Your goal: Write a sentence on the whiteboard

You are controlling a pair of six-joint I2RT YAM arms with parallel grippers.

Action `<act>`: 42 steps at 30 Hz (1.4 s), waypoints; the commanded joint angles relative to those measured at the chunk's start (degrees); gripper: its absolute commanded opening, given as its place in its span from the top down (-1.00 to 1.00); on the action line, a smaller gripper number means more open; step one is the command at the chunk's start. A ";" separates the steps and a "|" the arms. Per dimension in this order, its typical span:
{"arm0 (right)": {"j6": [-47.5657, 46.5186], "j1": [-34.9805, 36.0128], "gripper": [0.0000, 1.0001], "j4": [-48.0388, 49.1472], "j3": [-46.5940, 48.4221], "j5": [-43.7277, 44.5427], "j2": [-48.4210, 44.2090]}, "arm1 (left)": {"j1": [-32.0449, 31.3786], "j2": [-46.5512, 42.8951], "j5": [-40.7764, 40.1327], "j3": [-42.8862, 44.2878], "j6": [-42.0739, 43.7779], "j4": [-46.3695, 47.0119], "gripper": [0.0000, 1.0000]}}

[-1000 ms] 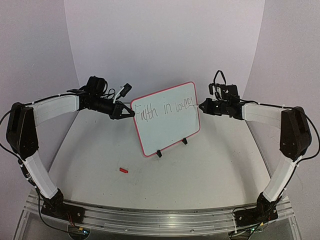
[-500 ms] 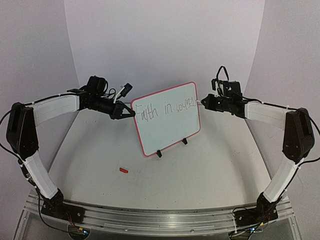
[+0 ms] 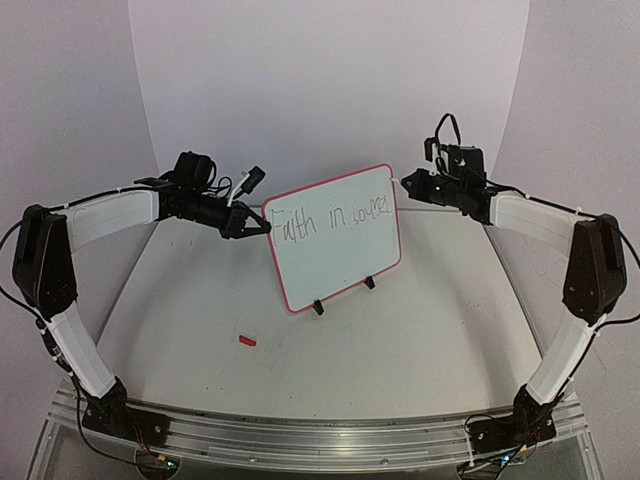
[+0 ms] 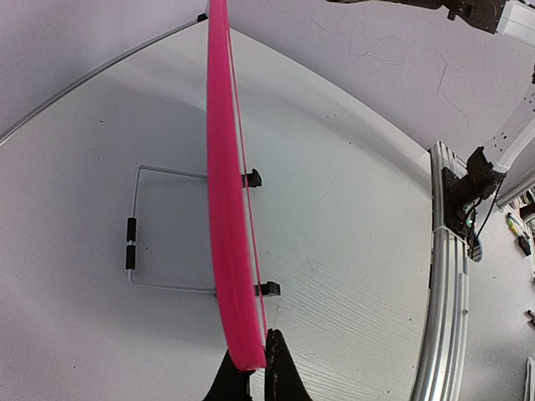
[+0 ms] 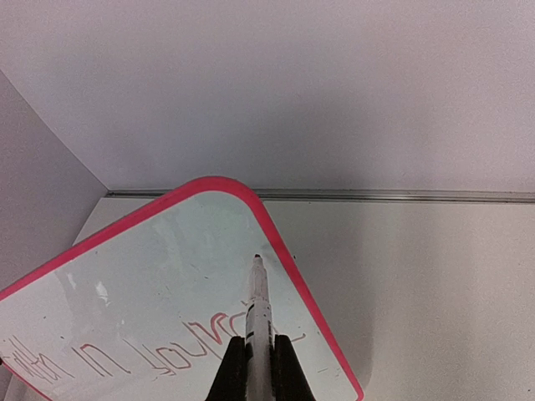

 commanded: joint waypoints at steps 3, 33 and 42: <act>-0.76 0.09 1.00 1.50 2.87 -2.22 2.00 | -1.68 1.28 -0.42 -0.01 2.15 -5.70 1.00; -0.52 0.08 1.00 1.15 -6.93 0.94 0.45 | -1.69 0.48 -0.56 -0.09 2.07 -5.75 1.00; -0.21 0.09 1.00 1.15 -10.11 0.80 0.14 | -1.77 0.01 -0.55 -0.09 2.04 -5.67 1.00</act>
